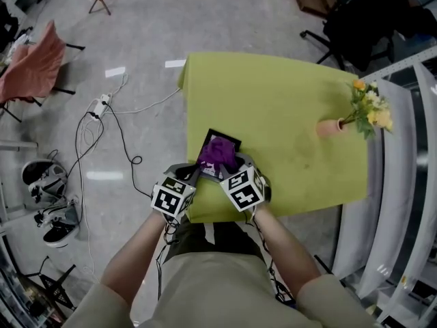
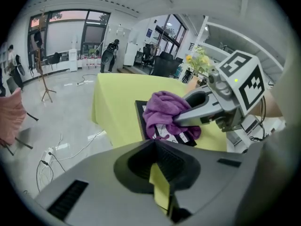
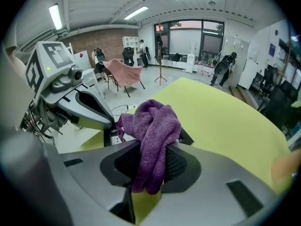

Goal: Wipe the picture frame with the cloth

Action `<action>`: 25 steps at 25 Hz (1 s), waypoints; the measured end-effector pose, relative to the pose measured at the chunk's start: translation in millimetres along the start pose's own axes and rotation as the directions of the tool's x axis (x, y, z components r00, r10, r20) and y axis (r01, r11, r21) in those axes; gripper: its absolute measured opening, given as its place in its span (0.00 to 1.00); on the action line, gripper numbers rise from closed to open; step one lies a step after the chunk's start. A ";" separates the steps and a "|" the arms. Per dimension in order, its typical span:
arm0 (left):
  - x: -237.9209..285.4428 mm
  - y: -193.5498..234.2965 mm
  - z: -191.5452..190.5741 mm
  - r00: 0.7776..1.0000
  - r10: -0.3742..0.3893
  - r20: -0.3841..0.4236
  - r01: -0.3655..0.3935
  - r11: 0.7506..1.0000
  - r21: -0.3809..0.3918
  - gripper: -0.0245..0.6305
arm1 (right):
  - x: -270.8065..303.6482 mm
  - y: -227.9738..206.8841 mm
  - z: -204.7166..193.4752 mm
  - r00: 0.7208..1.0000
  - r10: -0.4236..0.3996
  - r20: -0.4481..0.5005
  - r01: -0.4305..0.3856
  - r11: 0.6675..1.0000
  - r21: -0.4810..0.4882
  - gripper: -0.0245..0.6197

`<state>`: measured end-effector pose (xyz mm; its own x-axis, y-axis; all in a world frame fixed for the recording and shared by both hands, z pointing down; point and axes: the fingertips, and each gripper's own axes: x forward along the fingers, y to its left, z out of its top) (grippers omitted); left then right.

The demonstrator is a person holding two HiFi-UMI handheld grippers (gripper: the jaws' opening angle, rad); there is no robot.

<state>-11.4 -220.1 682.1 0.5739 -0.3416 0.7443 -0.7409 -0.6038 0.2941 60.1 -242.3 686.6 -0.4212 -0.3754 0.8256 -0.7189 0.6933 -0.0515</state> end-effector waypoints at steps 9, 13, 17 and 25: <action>-2.5 1.2 0.4 1.000 0.018 -0.003 -0.019 1.000 -0.021 0.05 | -47.2 -20.1 -6.9 0.996 -0.080 0.027 0.078 0.994 0.074 0.21; -22.2 0.0 1.7 1.000 0.025 0.019 -0.025 0.999 -0.040 0.05 | -58.2 3.9 27.0 0.992 -0.020 0.122 0.013 0.998 0.057 0.21; -25.4 3.7 -6.4 1.000 0.029 0.009 -0.028 0.998 -0.063 0.05 | -37.7 33.2 39.6 0.992 0.034 0.125 -0.038 0.999 0.034 0.21; -13.7 9.1 -17.4 0.999 0.022 -0.025 -0.023 0.999 -0.042 0.05 | 12.1 65.6 12.3 0.995 0.091 0.037 -0.093 0.993 0.075 0.21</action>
<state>-32.0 -208.3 685.0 0.5485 -0.3367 0.7654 -0.7680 -0.5647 0.3020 1.1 -208.9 686.3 -0.5049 -0.3335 0.7961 -0.7158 0.6772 -0.1704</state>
